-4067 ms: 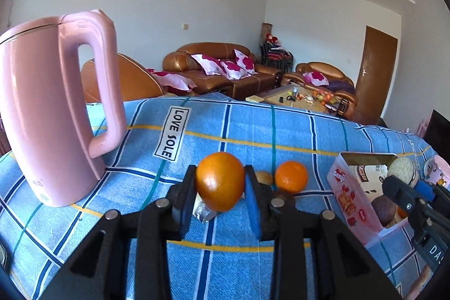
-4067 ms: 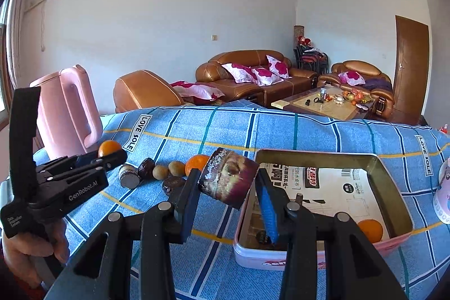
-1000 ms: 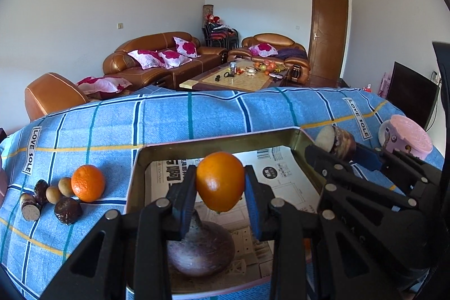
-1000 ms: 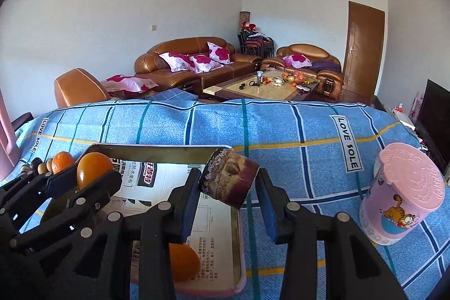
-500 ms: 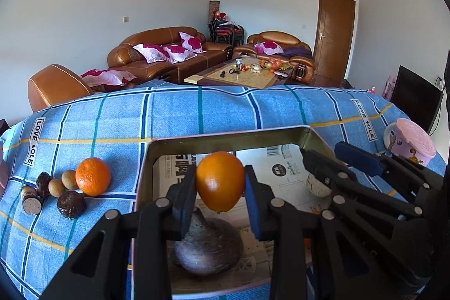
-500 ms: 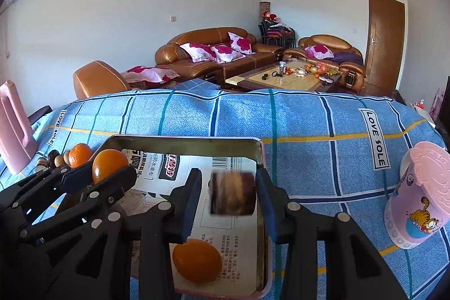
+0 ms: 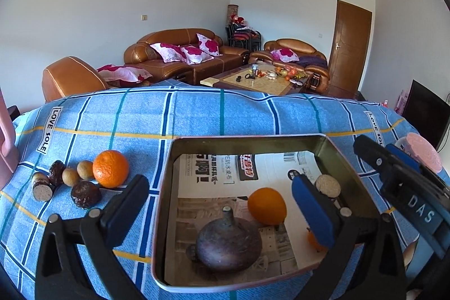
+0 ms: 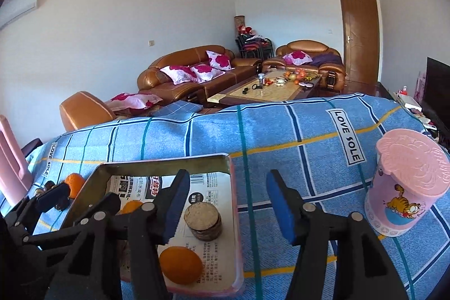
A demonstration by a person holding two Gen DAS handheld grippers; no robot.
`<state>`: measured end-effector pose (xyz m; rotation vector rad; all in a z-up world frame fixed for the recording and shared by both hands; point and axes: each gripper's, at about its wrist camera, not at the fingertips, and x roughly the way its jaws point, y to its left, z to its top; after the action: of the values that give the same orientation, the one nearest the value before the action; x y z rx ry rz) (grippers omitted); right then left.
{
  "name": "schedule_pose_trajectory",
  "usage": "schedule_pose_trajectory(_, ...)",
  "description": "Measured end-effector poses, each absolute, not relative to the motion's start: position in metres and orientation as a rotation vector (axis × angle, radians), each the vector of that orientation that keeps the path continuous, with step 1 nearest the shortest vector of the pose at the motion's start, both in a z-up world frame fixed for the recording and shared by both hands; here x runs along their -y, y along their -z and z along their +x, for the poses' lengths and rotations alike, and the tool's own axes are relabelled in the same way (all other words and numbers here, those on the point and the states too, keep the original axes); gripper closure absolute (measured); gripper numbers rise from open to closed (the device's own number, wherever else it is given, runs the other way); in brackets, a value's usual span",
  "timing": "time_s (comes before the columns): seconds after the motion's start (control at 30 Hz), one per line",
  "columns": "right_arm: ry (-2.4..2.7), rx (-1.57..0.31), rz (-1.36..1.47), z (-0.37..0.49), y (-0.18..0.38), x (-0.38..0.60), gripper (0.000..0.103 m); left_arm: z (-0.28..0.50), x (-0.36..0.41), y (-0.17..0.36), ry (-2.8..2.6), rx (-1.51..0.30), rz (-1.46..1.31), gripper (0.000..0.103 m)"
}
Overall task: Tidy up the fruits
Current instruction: 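Withdraw both open tools from the tin back toward the remaining fruits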
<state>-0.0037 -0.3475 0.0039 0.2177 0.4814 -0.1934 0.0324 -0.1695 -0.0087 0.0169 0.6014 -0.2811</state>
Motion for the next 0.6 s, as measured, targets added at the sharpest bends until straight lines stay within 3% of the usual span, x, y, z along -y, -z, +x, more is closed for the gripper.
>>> schedule_pose_trajectory(0.23,0.234,-0.426,0.201,-0.011,-0.007,0.347,0.032,0.022,0.169,0.007,0.247,-0.56,0.038,0.0)
schedule_pose_trajectory(0.4,0.285,-0.28,0.109,-0.031,-0.018,0.338,0.032,0.003,0.156,-0.004,0.156,-0.383,0.077,0.0)
schedule_pose_trajectory(0.43,0.286,-0.224,0.096,-0.037,-0.02,0.336,0.027,0.002,0.155,-0.006,0.137,-0.359,0.089,0.0)
schedule_pose_trajectory(0.47,0.288,-0.191,0.091,-0.041,-0.022,0.336,0.014,0.0,0.153,-0.007,0.122,-0.346,0.097,0.0)
schedule_pose_trajectory(0.5,0.294,-0.17,0.087,-0.045,-0.023,0.335,0.01,-0.001,0.152,-0.008,0.11,-0.338,0.099,0.0)
schedule_pose_trajectory(0.6,0.315,-0.133,0.059,-0.051,-0.027,0.33,0.009,-0.006,0.145,-0.011,0.09,-0.307,0.08,0.0)
